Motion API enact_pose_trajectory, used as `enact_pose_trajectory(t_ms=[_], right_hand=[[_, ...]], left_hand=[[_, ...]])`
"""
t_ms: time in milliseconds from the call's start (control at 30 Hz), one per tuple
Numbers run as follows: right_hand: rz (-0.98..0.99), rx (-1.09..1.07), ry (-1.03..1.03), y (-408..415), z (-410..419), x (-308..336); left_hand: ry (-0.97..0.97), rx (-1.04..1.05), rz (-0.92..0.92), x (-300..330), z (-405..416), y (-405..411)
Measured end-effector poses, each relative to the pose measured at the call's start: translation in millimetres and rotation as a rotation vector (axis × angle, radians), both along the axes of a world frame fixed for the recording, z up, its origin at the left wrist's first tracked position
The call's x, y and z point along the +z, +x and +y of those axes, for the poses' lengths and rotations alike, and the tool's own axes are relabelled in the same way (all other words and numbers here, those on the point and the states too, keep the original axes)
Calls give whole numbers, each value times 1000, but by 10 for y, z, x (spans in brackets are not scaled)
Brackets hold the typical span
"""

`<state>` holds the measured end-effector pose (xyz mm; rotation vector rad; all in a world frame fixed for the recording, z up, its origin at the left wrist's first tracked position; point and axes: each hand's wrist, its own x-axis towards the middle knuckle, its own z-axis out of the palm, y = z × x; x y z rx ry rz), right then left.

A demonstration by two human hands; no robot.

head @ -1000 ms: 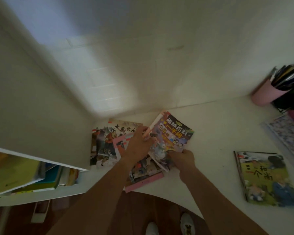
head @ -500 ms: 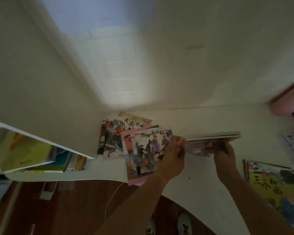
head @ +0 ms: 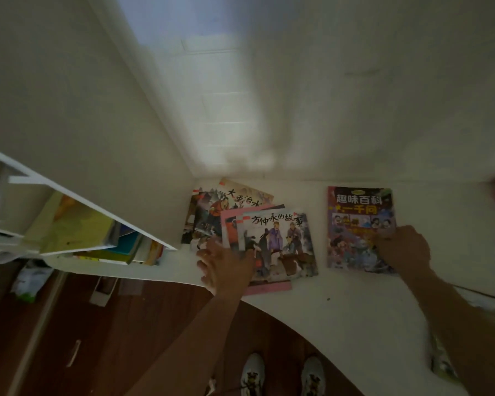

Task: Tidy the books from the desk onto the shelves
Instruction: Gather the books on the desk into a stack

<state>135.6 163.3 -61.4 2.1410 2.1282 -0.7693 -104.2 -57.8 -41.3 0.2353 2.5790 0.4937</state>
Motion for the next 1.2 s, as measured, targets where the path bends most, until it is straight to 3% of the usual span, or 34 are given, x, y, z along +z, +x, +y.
enact_pose_trajectory(t_ms=[67, 100, 133, 200, 233, 300, 367, 567, 800, 1033, 1200], right_hand=[[-184, 103, 361, -117, -275, 5], [-157, 172, 466, -236, -444, 20], [-53, 210, 439, -409, -614, 65], [138, 237, 121, -765, -933, 120], [141, 270, 29, -898, -1099, 121], [74, 312, 16, -1044, -1312, 37], [63, 276, -10, -1105, -1417, 17], [270, 147, -236, -1058, -1367, -23], [979, -209, -595, -805, -1277, 193], [1252, -517, -550, -34, -1048, 370], [1336, -666, -565, 532, -1060, 452]], left_hand=[[13, 4, -30, -17, -31, -10], [19, -1, -35, 1, -28, -17], [20, -2, -39, -24, -26, -33], [35, -18, -72, -59, -34, -73], [80, 3, -133, -89, -43, -102], [253, 98, -298, -145, -60, -154], [366, 68, -389, -137, -74, -169], [693, 175, -578, -11, -254, -153], [827, 220, -645, 116, -375, -232], [830, 261, -705, 234, -263, -123], [882, 47, -767, 240, -7, 185]])
